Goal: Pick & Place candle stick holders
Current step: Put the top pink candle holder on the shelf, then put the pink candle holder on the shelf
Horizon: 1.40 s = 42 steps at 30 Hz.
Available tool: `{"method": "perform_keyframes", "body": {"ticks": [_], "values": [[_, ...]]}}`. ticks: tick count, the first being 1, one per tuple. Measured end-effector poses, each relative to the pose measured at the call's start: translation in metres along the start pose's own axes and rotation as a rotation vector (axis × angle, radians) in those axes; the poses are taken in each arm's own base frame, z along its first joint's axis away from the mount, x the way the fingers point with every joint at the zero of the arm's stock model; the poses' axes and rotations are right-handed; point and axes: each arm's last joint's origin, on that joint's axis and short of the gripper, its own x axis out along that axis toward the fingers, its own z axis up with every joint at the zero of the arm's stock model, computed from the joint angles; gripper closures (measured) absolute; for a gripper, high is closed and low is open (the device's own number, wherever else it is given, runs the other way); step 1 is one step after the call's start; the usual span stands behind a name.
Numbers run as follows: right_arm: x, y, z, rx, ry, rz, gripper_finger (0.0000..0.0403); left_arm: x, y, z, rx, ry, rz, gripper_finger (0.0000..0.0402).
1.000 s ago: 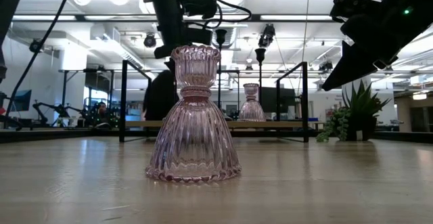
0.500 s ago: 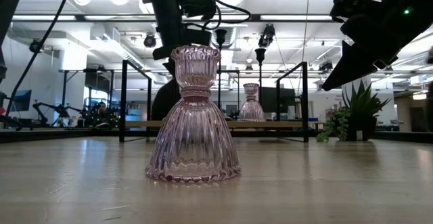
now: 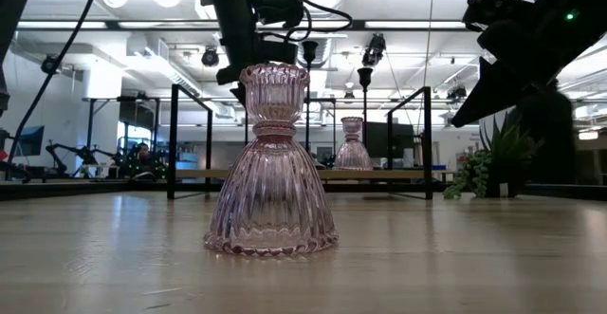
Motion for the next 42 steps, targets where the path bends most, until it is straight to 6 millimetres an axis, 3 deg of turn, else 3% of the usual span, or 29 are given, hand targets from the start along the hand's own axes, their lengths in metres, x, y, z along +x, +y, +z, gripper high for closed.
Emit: {"method": "perform_keyframes", "body": {"ticks": [14,27,42], "values": [[0.0,0.0,0.0,0.0,0.0,0.0,0.0394,0.0,0.0,0.0,0.012,0.0,0.0,0.0346],[0.0,0.0,0.0,0.001,0.0,0.001,0.0394,0.0,0.0,0.0,-0.004,-0.001,-0.003,0.0253],[0.0,0.0,0.0,0.002,-0.001,0.001,0.0394,-0.012,0.005,0.004,-0.014,0.006,0.041,0.0245]]}}
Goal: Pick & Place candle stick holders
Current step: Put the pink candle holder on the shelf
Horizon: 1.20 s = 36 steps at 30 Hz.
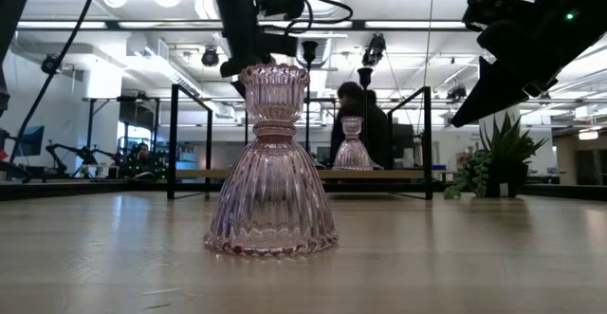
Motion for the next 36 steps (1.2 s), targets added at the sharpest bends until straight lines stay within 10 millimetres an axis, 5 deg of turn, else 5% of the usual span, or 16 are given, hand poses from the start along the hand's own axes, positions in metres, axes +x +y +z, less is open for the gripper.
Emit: {"method": "perform_keyframes", "body": {"ticks": [20,31,36], "values": [[0.0,0.0,0.0,-0.001,0.001,0.0,0.0394,-0.074,0.008,0.013,-0.079,-0.009,-0.048,0.0248],[0.0,0.003,0.002,-0.001,-0.005,0.025,0.0394,-0.148,-0.037,0.002,-0.106,-0.187,-0.112,0.0248],[-0.009,0.013,0.021,-0.059,-0.04,0.07,0.0394,-0.171,-0.066,-0.017,-0.15,-0.277,-0.11,0.0248]]}}
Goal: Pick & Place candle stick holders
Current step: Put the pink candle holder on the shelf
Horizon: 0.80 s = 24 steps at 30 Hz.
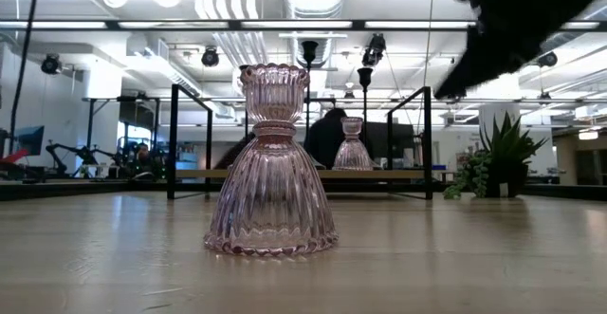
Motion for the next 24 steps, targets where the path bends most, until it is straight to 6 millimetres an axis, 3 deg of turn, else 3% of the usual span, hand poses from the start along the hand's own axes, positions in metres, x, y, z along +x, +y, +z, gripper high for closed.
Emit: {"method": "perform_keyframes", "body": {"ticks": [7,15,19,24], "values": [[-0.014,0.017,0.061,-0.142,-0.024,0.201,0.0394,-0.011,-0.031,-0.046,-0.076,-0.19,0.06,0.0248],[-0.015,0.015,0.134,-0.195,0.063,0.52,0.0394,0.001,-0.045,-0.105,-0.202,-0.424,0.027,0.0248],[-0.002,0.018,0.149,-0.224,0.211,0.511,0.0383,0.014,-0.046,-0.134,-0.238,-0.499,0.011,0.0248],[0.02,0.04,0.157,-0.269,0.363,0.476,0.0335,0.03,-0.046,-0.161,-0.288,-0.586,-0.014,0.0248]]}}
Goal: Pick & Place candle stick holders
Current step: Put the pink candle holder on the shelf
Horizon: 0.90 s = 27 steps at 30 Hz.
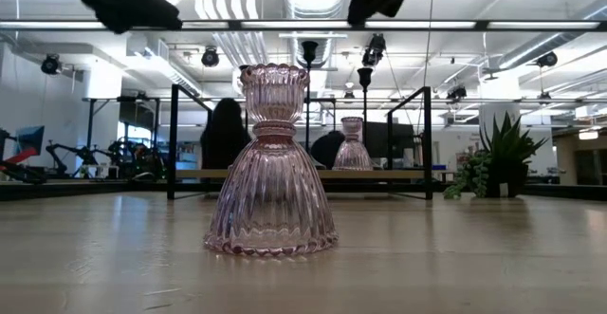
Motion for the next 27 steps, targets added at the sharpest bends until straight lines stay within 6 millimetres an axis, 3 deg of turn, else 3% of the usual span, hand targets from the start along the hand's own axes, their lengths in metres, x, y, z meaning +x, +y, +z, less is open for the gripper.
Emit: {"method": "perform_keyframes", "body": {"ticks": [7,13,19,27], "values": [[0.021,0.017,0.03,0.006,0.144,0.098,0.0259,-0.003,0.01,-0.029,-0.016,-0.061,-0.015,0.0248],[0.039,0.027,0.054,0.006,0.168,0.1,0.0225,-0.007,0.015,-0.039,-0.027,-0.069,-0.017,0.0248],[0.072,0.034,0.061,0.005,0.283,0.092,0.0229,-0.005,0.016,-0.045,-0.015,-0.055,-0.014,0.0248],[0.093,0.045,0.07,0.044,0.323,0.201,0.0257,-0.006,0.017,-0.044,0.028,-0.069,-0.009,0.0248]]}}
